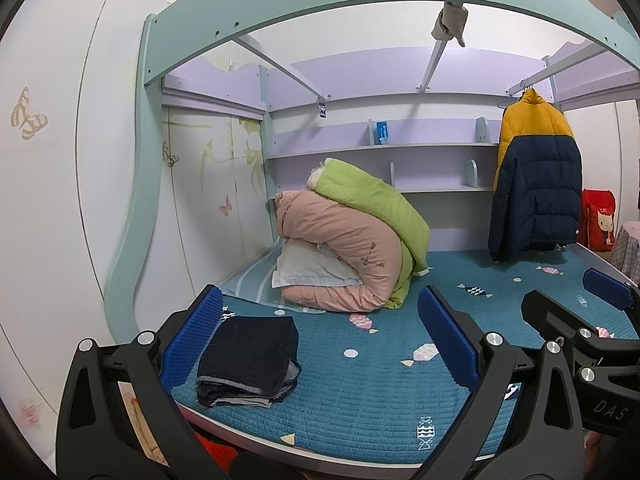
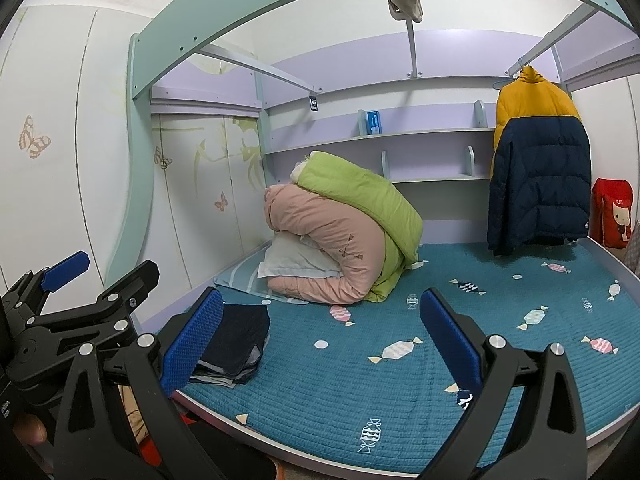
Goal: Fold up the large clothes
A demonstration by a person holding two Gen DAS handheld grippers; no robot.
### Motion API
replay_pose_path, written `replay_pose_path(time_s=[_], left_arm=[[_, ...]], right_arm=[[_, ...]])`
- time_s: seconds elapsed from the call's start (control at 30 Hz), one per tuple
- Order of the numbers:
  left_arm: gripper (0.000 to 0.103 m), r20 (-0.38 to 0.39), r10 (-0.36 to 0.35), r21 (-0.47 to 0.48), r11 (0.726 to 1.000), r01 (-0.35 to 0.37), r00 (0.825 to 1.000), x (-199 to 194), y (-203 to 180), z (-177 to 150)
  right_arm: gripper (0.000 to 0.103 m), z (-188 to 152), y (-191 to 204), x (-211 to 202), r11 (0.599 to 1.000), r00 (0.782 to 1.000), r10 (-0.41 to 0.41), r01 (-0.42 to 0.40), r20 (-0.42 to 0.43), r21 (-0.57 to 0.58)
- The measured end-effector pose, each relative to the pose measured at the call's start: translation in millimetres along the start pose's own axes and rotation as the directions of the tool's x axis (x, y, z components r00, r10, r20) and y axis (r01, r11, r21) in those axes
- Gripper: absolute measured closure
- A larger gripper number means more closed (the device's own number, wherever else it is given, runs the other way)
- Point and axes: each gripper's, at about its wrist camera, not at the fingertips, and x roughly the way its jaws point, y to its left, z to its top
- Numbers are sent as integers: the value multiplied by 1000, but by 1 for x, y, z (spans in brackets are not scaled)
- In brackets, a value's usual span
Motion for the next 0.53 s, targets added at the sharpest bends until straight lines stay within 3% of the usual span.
replay_pose_path(time_s=[0.37,0.53], left_arm=[[5,-38,4,45,999,-2,999,32,-31,-5],[5,-143,-39,116,992,56,989,86,-74,-25]], right_arm=[[8,-13,-31,30,998,999,-16,18,-36,61],[8,-36,-77,60,985,988,-102,117,-117,125]])
